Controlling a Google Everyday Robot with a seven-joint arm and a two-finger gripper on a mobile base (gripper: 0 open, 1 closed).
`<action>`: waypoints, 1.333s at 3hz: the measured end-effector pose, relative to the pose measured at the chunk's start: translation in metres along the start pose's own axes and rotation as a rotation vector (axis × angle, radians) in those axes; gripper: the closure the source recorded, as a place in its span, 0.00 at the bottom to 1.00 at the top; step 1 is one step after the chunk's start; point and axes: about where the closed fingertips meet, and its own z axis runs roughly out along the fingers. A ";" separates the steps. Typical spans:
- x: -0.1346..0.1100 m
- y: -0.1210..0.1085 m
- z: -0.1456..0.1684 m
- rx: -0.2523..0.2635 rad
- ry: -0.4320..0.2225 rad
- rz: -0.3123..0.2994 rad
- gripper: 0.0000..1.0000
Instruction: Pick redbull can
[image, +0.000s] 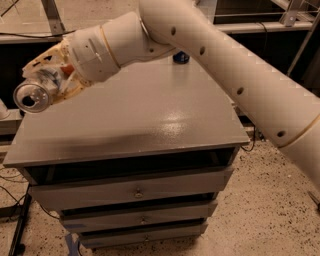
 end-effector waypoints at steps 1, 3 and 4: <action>-0.014 -0.018 -0.004 -0.022 0.020 -0.257 1.00; -0.016 -0.018 -0.001 -0.025 0.014 -0.345 1.00; -0.017 -0.020 -0.005 -0.028 0.018 -0.372 1.00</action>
Offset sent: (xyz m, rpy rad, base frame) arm -0.0083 0.0006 0.0188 0.0221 -0.2172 0.0592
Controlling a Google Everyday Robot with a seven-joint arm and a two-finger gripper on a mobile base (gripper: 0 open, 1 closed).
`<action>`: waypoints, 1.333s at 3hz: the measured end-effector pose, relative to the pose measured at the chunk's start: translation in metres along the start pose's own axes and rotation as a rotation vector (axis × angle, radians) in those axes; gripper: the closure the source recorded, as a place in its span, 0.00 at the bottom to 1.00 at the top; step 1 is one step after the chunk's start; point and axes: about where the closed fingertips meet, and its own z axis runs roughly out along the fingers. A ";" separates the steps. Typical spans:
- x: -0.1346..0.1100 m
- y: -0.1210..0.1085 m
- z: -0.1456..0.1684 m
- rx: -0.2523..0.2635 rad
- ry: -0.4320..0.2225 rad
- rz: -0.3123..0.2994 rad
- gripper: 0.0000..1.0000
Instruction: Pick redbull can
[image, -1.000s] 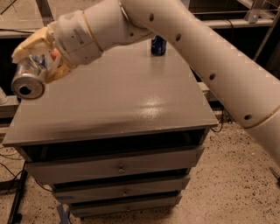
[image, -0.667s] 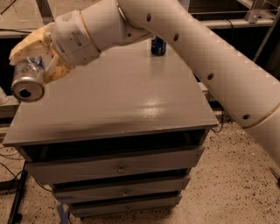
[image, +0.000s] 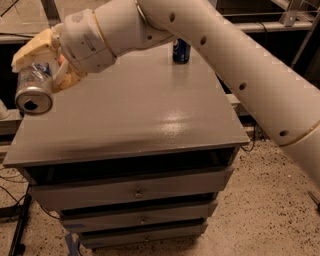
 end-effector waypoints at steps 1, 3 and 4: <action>0.004 -0.014 -0.027 0.020 0.055 -0.049 1.00; 0.039 -0.022 -0.077 0.075 0.168 -0.085 1.00; 0.095 0.004 -0.088 0.106 0.210 -0.049 1.00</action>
Offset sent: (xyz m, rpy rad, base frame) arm 0.0461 -0.0755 0.0644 0.1540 -0.1488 -0.1480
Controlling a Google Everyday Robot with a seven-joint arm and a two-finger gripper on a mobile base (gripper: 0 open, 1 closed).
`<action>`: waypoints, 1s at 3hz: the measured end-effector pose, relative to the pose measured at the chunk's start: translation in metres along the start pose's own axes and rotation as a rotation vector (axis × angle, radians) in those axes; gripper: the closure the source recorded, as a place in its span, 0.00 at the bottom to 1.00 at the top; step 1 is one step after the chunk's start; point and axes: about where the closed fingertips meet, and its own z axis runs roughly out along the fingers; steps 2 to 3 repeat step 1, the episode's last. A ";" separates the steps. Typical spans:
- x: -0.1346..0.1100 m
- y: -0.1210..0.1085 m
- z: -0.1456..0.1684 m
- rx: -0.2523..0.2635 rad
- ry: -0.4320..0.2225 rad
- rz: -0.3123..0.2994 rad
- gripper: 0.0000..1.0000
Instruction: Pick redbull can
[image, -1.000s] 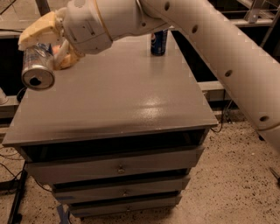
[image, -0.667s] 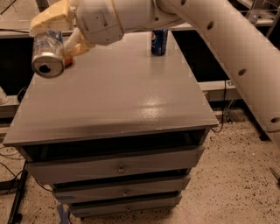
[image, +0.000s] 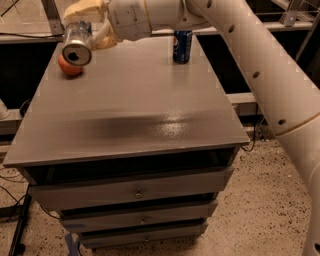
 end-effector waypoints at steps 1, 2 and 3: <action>0.000 0.000 0.000 0.000 0.000 0.000 1.00; 0.000 0.000 0.000 0.000 0.000 0.000 1.00; 0.000 0.000 0.000 0.000 0.000 0.000 1.00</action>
Offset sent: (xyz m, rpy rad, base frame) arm 0.0000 0.0000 0.0000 0.0000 0.0000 0.0000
